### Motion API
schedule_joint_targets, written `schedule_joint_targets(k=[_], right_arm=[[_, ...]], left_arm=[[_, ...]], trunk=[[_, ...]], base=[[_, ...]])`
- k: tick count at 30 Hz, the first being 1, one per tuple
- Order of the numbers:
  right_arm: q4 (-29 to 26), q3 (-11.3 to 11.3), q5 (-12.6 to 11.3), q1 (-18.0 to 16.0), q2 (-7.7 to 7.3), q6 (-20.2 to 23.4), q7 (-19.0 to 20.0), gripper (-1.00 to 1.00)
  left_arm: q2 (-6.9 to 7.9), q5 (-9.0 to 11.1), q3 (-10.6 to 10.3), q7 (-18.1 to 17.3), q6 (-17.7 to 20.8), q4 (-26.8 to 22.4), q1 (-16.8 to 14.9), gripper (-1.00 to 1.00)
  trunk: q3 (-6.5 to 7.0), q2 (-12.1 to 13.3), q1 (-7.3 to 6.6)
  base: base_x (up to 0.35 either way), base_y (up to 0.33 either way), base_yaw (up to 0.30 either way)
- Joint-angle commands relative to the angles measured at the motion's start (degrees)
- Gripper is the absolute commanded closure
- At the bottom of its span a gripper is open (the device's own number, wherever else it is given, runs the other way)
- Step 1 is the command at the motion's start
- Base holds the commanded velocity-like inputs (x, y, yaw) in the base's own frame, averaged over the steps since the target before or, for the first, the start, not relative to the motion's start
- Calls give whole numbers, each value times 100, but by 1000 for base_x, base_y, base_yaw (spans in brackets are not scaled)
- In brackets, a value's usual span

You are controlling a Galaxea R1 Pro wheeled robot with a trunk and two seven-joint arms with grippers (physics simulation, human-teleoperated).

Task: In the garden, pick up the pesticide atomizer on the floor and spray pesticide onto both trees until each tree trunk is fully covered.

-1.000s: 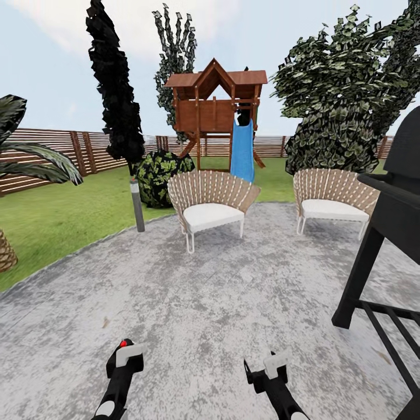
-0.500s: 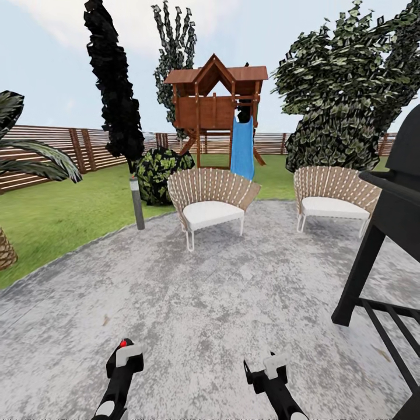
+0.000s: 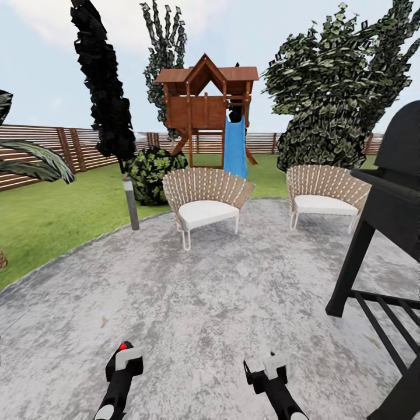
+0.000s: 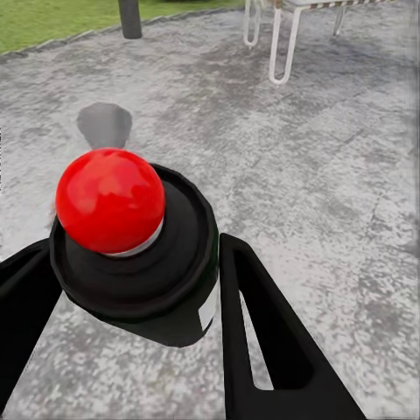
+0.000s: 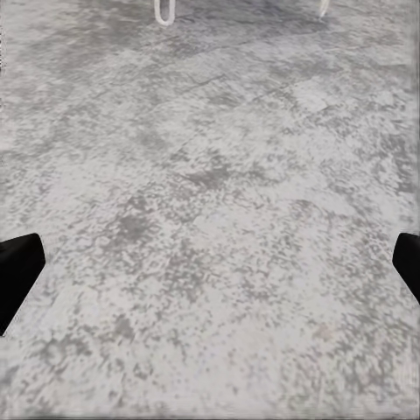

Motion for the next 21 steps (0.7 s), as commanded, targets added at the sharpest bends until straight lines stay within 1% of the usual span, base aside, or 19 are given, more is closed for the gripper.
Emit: schedule_joint_targets(k=[1,8,12,15,21], right_arm=[[0,-48,25,-4,9,-24,53,-100],[8,-48,30,-4,4,-41,53,-100],[55,-48,31,-4,2,-43,53,-100],[125,-52,31,-4,1,-44,53,-100],[163,-56,31,-4,0,-44,53,-100]], left_arm=[[-3,-16,13,9,-17,3,-3,100],[-12,-8,11,9,-18,-6,-3,100],[-12,-8,11,9,-22,-3,-3,100],[-12,-8,11,8,-25,1,-3,100],[-12,-8,11,5,-26,3,-3,100]], trunk=[[-6,-3,-2],[-6,-3,-2],[-6,-3,-2],[-6,-3,-2],[-7,-3,-2]], base=[[-136,274,-51],[-133,280,-8],[-73,291,-7],[-20,294,-138],[-4,296,-243]])
